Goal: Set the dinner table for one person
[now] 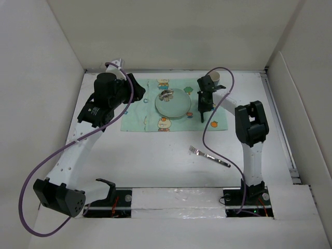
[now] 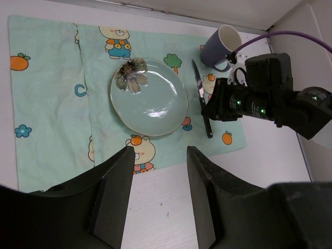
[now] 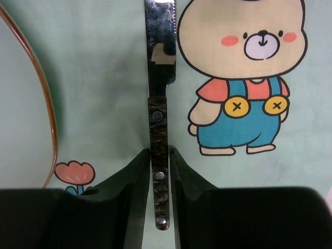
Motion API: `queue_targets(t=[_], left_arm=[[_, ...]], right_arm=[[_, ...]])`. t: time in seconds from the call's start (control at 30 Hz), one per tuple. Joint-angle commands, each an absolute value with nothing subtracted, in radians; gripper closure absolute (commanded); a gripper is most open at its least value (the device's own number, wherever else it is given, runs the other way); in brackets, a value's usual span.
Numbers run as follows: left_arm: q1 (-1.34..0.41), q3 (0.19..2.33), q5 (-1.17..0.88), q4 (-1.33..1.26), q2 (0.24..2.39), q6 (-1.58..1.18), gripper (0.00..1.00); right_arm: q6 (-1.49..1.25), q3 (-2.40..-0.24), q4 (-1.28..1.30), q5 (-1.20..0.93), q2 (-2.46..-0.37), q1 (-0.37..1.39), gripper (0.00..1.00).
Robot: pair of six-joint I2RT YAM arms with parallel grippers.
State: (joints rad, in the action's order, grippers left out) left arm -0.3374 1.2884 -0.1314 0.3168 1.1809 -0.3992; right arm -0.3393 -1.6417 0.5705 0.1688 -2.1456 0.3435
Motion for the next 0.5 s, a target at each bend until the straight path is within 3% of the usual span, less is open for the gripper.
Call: queue_targets(t=[0.0,0.13,0.23,0.33,0.4,0.43,0.47], left_arm=[[-0.336,1.287,-0.147,0.262,1.178,-0.411,0.58],[-0.336,1.289,-0.155,0.259,1.178,-0.414,0.58],[-0.336,1.290,-0.152,0.259,1.178,-0.411,0.58],[-0.336,1.287,-0.155,0.258,1.181,-0.411,0.58],[-0.336,1.285,-0.160,0.249,1.186,-0.413,0.58],[-0.336,1.285,-0.163,0.250,1.186,-0.411,0.58],[-0.336,1.284,-0.164,0.245,1.187,-0.413,0.58]], right_arm=[[-0.336,-1.663,0.575,0.172,-2.120,0.344,0.69],[-0.318,-1.623,0.580,0.161,-2.053,0.344,0.49],[-0.311,-1.559,0.580,0.158,-1.927,0.344,0.42],[-0.318,-1.410,0.571,0.109,-1.761,0.344,0.41],[-0.339,-1.275,0.581,0.074,-1.639,0.353,0.50],[-0.350,-1.225,0.589,0.042,-1.597,0.353,0.74],[-0.359,-1.179,0.606,0.031,-1.562,0.363,0.90]])
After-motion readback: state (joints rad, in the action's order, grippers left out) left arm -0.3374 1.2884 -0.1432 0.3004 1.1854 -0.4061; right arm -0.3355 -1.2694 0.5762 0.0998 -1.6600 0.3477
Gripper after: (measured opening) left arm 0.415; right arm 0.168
